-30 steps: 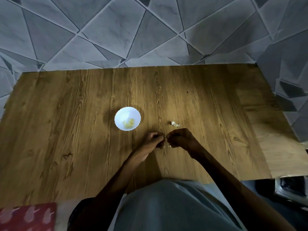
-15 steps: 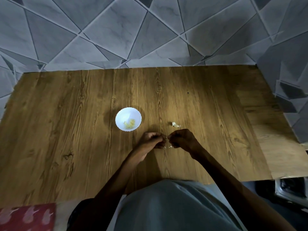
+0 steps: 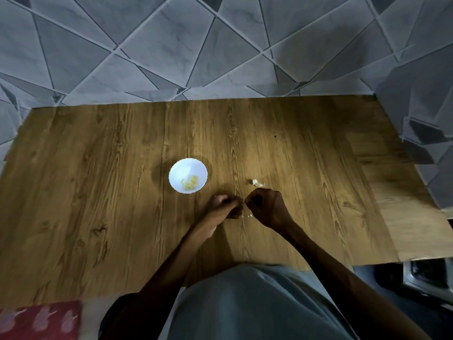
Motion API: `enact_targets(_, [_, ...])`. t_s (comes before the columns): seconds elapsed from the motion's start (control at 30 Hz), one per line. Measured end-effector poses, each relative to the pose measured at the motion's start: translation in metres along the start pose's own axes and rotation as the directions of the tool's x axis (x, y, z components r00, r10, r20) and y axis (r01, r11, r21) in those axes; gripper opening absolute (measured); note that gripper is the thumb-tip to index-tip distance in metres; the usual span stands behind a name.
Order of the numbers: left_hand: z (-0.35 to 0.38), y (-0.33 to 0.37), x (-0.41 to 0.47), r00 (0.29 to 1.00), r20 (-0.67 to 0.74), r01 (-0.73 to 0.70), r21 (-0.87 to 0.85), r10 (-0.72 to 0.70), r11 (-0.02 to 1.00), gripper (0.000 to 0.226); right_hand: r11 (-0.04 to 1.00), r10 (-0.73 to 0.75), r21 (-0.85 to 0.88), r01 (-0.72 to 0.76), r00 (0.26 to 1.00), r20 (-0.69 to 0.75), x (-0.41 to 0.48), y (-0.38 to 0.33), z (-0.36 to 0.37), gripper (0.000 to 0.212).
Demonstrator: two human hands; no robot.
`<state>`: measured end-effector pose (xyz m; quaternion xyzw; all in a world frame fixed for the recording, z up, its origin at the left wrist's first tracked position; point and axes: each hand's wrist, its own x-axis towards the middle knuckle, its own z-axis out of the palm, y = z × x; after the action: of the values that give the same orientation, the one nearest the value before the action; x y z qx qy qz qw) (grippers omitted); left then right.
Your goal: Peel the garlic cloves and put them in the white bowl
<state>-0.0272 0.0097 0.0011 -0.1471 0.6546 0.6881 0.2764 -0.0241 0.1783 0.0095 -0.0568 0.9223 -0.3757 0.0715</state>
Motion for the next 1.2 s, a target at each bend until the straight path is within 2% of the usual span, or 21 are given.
enact_targets(0.33, [0.002,0.002,0.001,0.999,0.000,-0.043,0.122,0.044,0.992,0.015,1.000,-0.028,0.008,0.028,0.999,0.030,0.001,-0.003,-0.003,0.008])
enact_targets(0.4, [0.002,0.002,0.001,0.999,0.012,-0.052,0.123,0.051,0.991,0.015,0.994,0.039,0.103,-0.048,0.996,0.085,-0.001,-0.005,-0.007,0.010])
enact_targets(0.43, [0.002,0.002,0.000,0.998,0.017,-0.056,0.122,0.054,0.991,0.016,0.971,0.098,0.206,-0.125,0.986,0.137,-0.001,-0.006,-0.010,0.012])
enact_targets(0.5, [0.001,0.004,-0.001,0.997,0.034,-0.067,0.108,0.064,0.992,0.017,0.848,0.204,0.433,-0.305,0.942,0.266,-0.004,-0.008,-0.015,0.014])
enact_targets(0.6, [0.002,0.005,-0.003,0.994,0.074,-0.092,0.071,0.087,0.993,0.018,0.715,0.236,0.558,-0.422,0.896,0.376,-0.007,-0.011,-0.021,0.016])
enact_targets(0.9, [0.002,0.007,-0.005,0.985,0.115,-0.137,0.063,0.129,0.989,0.020,0.601,0.189,0.636,-0.484,0.859,0.476,-0.010,-0.011,-0.021,0.017])
enact_targets(1.2, [0.001,0.009,-0.006,0.983,0.143,-0.128,0.092,0.114,0.988,0.020,0.570,0.162,0.658,-0.491,0.853,0.496,-0.010,-0.006,-0.017,0.016])
